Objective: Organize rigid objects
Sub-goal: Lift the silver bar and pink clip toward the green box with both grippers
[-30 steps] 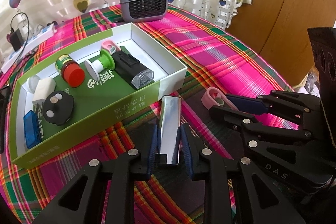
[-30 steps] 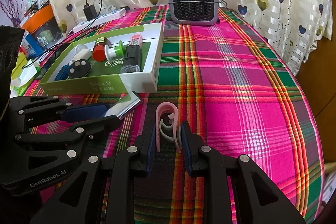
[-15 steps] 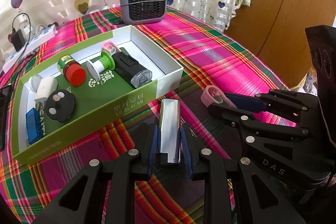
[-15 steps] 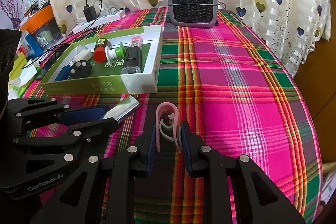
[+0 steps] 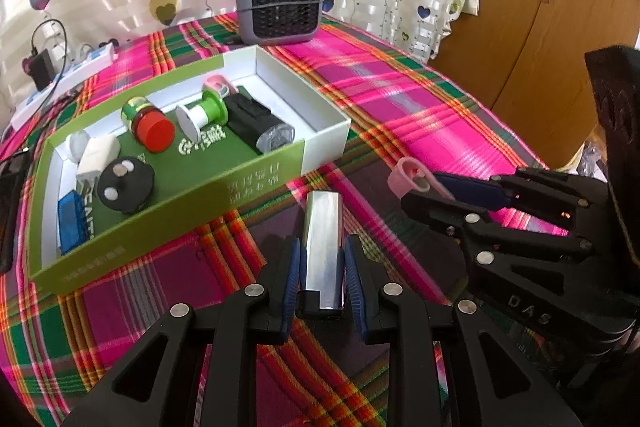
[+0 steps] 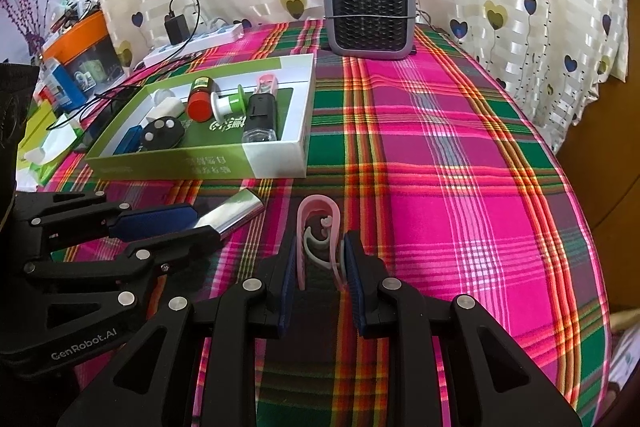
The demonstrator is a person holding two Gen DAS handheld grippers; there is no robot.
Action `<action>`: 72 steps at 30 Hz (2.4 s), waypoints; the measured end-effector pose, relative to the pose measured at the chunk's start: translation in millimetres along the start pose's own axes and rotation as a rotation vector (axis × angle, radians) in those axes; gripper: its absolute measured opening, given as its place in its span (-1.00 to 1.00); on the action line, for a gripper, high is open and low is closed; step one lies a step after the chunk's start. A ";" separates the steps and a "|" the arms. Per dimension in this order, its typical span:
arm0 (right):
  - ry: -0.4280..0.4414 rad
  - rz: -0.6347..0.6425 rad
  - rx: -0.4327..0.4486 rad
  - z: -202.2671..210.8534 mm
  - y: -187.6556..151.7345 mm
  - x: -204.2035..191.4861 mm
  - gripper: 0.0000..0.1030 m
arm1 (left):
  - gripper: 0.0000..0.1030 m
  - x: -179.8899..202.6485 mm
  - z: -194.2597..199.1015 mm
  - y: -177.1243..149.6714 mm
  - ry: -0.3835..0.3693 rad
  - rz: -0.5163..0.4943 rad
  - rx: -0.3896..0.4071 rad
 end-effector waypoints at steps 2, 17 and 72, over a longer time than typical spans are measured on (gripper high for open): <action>0.002 0.001 -0.001 0.4 -1.4 -1.1 -0.52 | -0.58 -0.2 -1.5 -2.0 0.001 0.001 -0.009; 0.010 -0.006 0.000 1.0 -2.1 -0.5 -0.52 | -0.55 1.1 -8.1 2.5 0.022 0.003 -0.024; 0.071 0.051 0.090 22.5 41.9 -28.3 -0.52 | -0.58 -47.5 50.0 26.8 0.127 0.095 0.127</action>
Point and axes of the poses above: each gripper's, at about its wrist camera, not at the fingertips, and z roughly against the way its jaws point, x to its right, y to its top, the point moved 3 cm from there along -z, roughly the way its jaws point, and after that the axes turned 6 degrees about y, right-handed, at the moved point
